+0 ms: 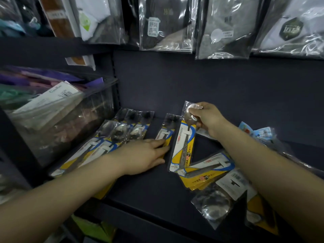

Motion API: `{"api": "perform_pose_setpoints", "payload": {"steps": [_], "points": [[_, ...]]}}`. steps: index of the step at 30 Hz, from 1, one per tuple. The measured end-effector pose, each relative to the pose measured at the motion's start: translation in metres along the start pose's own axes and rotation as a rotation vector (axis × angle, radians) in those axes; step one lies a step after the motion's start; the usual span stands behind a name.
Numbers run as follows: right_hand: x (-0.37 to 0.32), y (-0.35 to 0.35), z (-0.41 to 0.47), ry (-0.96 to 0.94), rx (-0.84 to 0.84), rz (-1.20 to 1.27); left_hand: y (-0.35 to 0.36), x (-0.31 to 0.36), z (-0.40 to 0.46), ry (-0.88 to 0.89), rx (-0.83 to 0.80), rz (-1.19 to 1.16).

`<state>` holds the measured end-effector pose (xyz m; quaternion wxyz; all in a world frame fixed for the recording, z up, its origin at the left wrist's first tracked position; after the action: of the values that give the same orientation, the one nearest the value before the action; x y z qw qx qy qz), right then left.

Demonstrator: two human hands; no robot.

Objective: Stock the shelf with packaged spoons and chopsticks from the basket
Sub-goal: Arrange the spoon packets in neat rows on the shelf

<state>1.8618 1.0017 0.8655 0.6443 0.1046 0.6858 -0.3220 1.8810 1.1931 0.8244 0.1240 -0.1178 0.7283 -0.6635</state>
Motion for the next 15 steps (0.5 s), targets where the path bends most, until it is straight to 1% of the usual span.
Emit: {"api": "perform_pose_setpoints", "payload": {"steps": [2,5,7,10,12,13,14,15], "points": [[-0.002,0.007,-0.001,0.001,-0.010,0.011,-0.003,0.000,-0.001,-0.002,0.067,0.033],[-0.005,0.011,-0.003,0.004,-0.019,0.018,-0.009,0.003,-0.004,0.064,0.168,0.078],[-0.006,0.012,-0.006,0.007,-0.021,0.014,-0.008,-0.002,-0.007,0.040,0.180,0.065],[-0.003,0.015,-0.013,0.042,-0.029,0.029,-0.003,-0.010,-0.012,-0.021,0.098,0.074],[0.000,0.022,-0.017,0.083,-0.041,0.040,-0.001,-0.012,-0.013,0.001,0.071,0.075],[0.001,0.028,-0.020,0.105,-0.056,0.037,0.000,-0.014,-0.013,0.013,0.058,0.025],[0.002,0.037,-0.022,0.124,-0.079,0.030,0.001,-0.021,-0.014,0.001,0.047,-0.096],[0.004,0.048,-0.023,0.139,-0.105,0.014,-0.001,-0.029,-0.016,-0.027,0.045,-0.267]]}}
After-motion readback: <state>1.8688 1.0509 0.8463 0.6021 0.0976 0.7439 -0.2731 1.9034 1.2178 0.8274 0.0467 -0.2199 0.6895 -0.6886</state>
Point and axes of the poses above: each hand's wrist, its own z-axis towards the middle knuckle, its own y-axis out of the palm, x = y × z, the point moved 6 cm from there along z, towards the middle knuckle, and after that the axes turned 9 degrees about -z, right-handed, at the moved point
